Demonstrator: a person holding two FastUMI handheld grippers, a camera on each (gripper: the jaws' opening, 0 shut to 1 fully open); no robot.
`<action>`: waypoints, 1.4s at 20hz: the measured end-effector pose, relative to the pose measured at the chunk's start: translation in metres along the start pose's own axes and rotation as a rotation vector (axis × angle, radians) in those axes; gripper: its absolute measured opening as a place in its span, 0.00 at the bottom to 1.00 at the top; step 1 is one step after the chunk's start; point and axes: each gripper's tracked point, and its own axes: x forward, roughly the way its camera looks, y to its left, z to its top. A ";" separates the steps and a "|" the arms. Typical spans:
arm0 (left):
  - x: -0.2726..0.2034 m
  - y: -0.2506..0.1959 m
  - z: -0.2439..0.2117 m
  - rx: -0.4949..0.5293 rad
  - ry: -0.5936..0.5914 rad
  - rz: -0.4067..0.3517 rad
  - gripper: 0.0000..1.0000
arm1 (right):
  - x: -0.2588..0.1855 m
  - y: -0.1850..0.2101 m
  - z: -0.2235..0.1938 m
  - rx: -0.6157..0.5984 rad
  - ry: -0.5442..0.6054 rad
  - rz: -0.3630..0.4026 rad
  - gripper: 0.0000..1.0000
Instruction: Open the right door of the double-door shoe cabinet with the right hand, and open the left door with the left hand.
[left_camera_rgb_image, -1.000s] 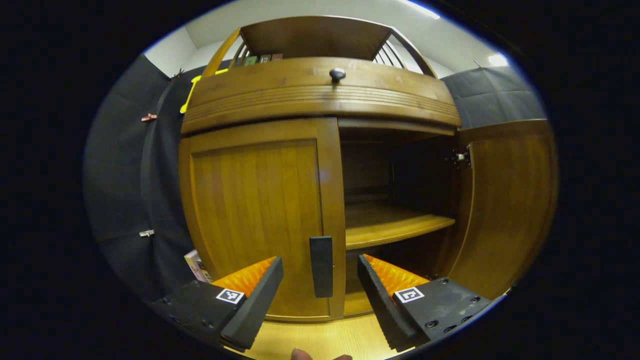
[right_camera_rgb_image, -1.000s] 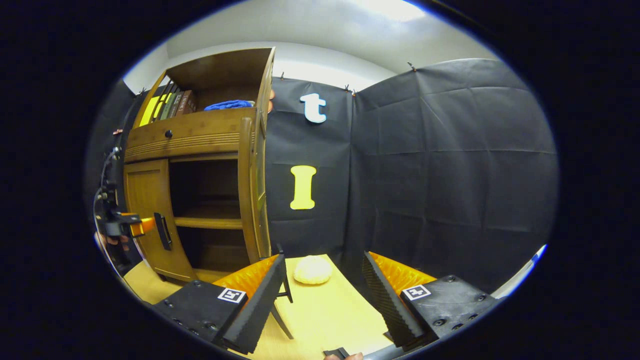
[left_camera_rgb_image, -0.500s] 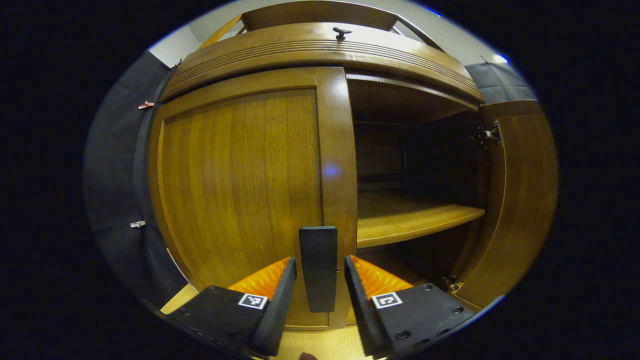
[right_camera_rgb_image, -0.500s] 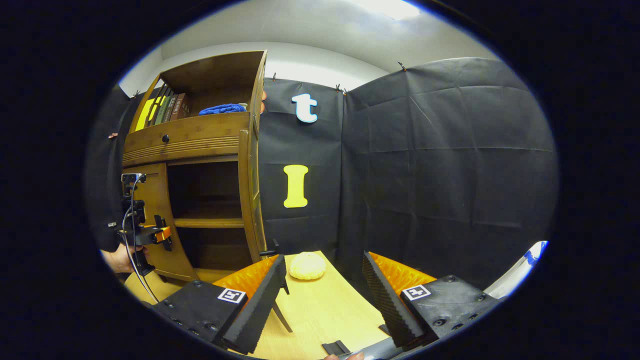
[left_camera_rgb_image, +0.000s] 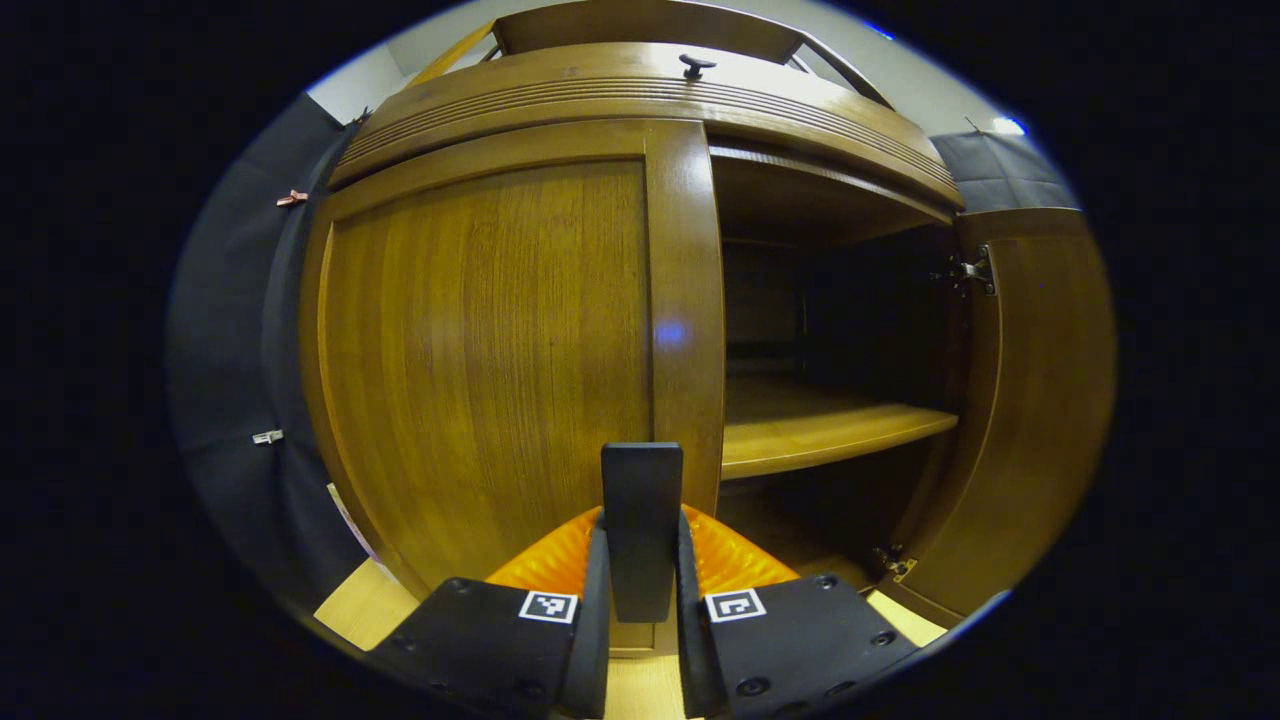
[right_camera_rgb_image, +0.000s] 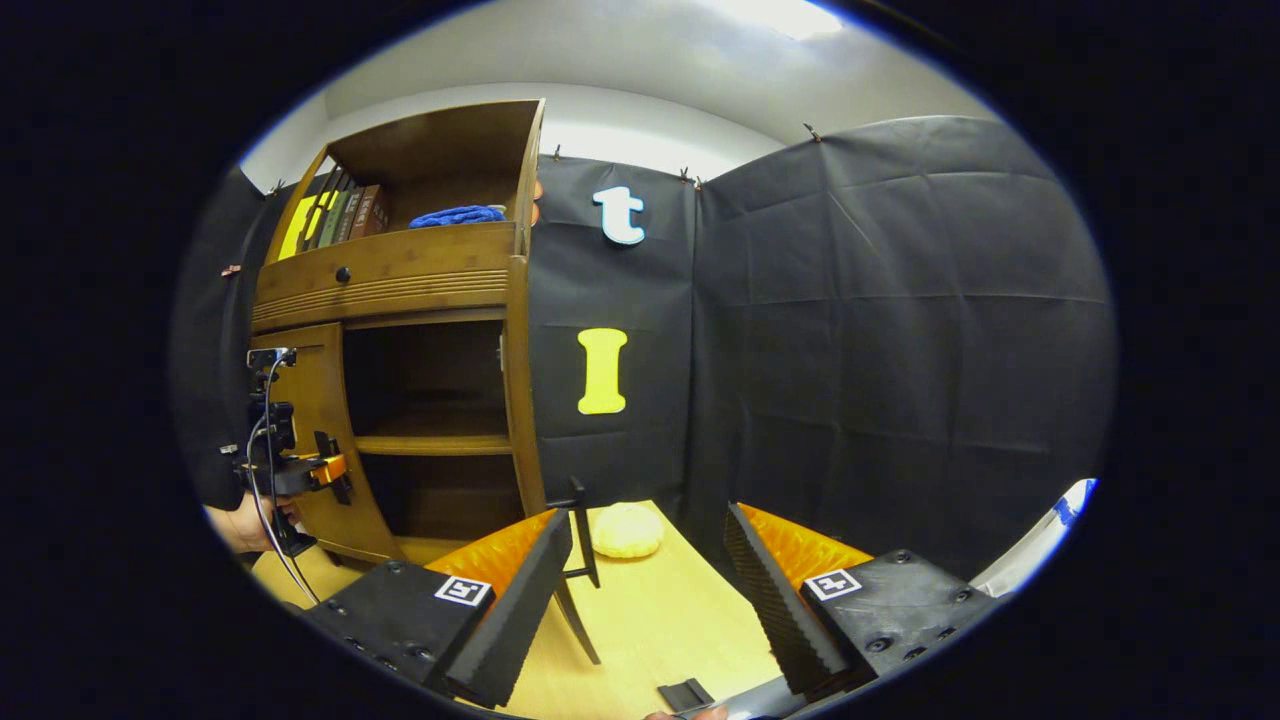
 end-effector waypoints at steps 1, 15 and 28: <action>-0.008 0.000 -0.002 -0.004 0.005 -0.005 0.33 | -0.001 0.007 0.004 -0.008 -0.010 0.010 0.98; -0.135 0.054 -0.019 -0.021 0.013 0.014 0.31 | 0.010 0.127 0.021 -0.012 -0.053 0.224 0.98; -0.190 0.116 -0.028 -0.065 -0.009 0.015 0.24 | -0.001 0.214 -0.005 -0.012 -0.018 0.334 1.00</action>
